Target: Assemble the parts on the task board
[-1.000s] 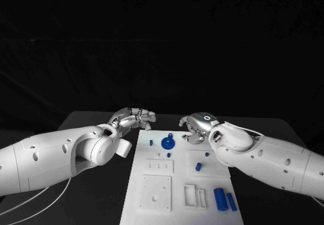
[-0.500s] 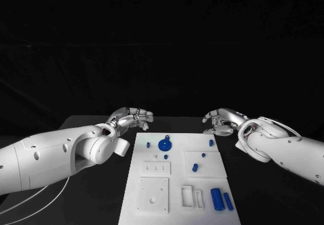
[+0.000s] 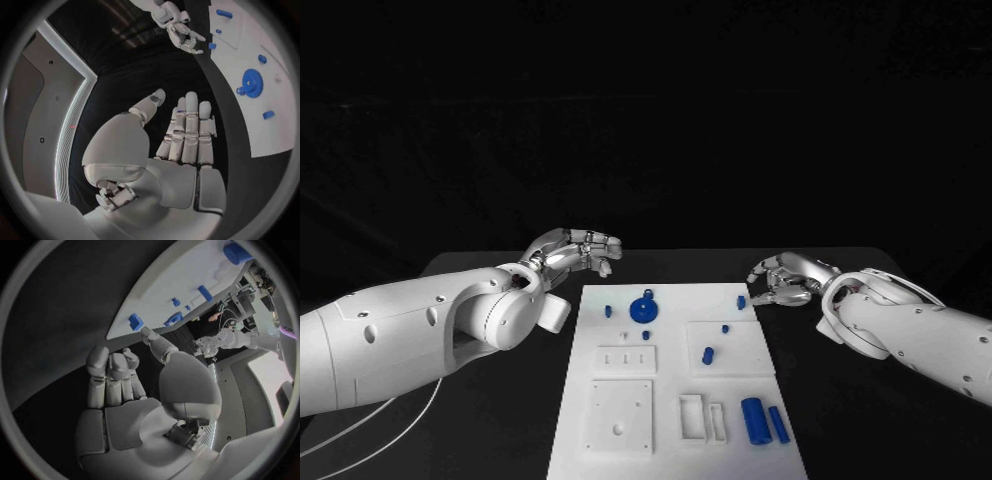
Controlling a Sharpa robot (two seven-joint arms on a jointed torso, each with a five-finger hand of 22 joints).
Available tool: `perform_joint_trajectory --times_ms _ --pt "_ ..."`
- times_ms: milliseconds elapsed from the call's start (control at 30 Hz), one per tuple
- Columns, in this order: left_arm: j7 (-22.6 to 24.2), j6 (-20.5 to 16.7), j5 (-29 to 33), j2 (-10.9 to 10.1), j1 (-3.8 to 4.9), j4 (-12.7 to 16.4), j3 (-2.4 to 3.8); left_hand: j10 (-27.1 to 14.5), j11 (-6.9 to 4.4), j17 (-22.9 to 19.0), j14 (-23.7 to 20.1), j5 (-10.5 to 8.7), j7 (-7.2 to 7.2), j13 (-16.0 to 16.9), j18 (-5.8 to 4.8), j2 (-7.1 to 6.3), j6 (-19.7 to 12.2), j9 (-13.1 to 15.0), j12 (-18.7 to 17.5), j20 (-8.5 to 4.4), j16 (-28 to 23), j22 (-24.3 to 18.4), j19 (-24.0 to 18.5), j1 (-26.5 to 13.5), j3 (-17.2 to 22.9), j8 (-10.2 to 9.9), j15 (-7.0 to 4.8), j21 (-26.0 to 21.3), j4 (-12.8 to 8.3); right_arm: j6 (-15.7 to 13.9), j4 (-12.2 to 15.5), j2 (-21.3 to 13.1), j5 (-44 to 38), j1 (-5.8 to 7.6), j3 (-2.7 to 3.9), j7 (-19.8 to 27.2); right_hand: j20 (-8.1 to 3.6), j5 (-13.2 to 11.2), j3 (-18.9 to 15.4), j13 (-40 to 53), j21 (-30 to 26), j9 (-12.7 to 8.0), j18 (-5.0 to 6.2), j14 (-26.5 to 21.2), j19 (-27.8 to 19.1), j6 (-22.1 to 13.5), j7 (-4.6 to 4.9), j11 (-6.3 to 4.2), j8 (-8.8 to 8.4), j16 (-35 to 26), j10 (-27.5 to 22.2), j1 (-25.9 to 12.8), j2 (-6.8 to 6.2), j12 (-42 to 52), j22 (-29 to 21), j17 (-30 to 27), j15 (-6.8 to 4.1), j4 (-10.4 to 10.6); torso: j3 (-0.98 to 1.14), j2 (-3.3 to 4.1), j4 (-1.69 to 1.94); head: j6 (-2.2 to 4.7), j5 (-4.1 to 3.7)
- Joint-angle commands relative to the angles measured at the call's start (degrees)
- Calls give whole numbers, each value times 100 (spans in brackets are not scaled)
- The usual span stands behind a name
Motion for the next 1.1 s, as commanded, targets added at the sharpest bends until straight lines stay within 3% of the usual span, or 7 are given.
perform_joint_trajectory --times_ms 33,67,400,600,733,833,1100 --pt "64 101 -21 14 0 -7 1 43 -2 -7 -44 -10 -23 7 52 -10 4 6 25 -16 13 -8 -43 -63 0 31 -11 23 -27 242 -102 56 185 -74 3 205 13 33 -50 -7 -7 -9 452 -27 -31 118 106 18 -17 -22 -42 55 1 30 99 7 6 3 4 7 13 -10 -11" --pt "62 85 -19 14 -2 -12 1 43 -1 -7 -44 -10 -23 7 51 -8 4 7 24 -15 13 -8 -44 -66 1 31 -10 23 -28 250 -125 64 205 -97 3 218 15 49 -63 -8 -6 -13 452 -28 -33 115 106 18 -22 -22 -43 51 4 30 99 8 6 2 -2 4 13 -21 -8" --pt "64 95 -19 -7 -5 -8 0 41 0 -7 -44 -9 -22 9 49 7 2 8 21 -16 12 -11 -47 -78 13 30 -9 25 -31 256 -268 176 273 -225 4 248 17 206 -212 -12 -2 -44 452 -33 -48 61 112 23 -80 -30 -65 26 31 33 97 22 10 -5 27 34 11 -34 14" --pt "49 99 -19 -19 -5 8 0 40 1 -7 -44 -9 -21 10 48 9 -1 9 20 -16 13 -11 -48 -81 17 29 -9 27 -35 265 -333 239 355 -265 4 261 16 225 -247 -13 -4 -53 452 -34 -49 54 114 25 -94 -32 -70 2 88 35 93 27 11 9 30 39 33 -74 -6" --pt "44 94 -21 -27 -5 6 0 39 1 -7 -44 -9 -21 10 48 9 -1 9 19 -16 13 -12 -48 -83 18 29 -9 28 -36 262 -370 268 379 -283 4 255 15 -208 -147 -21 -21 -65 452 -34 -46 77 118 27 -101 -43 -78 -12 308 33 80 31 18 79 45 59 44 -76 -6" --pt "41 99 -24 -30 -5 14 0 39 1 -7 -43 -9 -20 10 48 10 -2 9 18 -16 13 -12 -48 -84 20 29 -9 28 -37 271 -389 282 388 -286 4 255 17 -481 44 -28 -34 -81 452 -31 -46 93 119 29 -115 -51 -81 9 341 32 76 36 17 154 55 71 47 -75 -15" --pt "26 105 -30 -36 -4 31 1 37 2 -7 -43 -8 -19 11 47 11 -5 10 17 -16 13 -12 -48 -91 23 28 -9 30 -38 282 -428 328 453 -294 4 265 21 -608 497 -36 -29 -94 452 -23 -33 195 114 25 -100 -56 -80 -12 425 44 86 54 12 426 52 63 37 -97 -16"
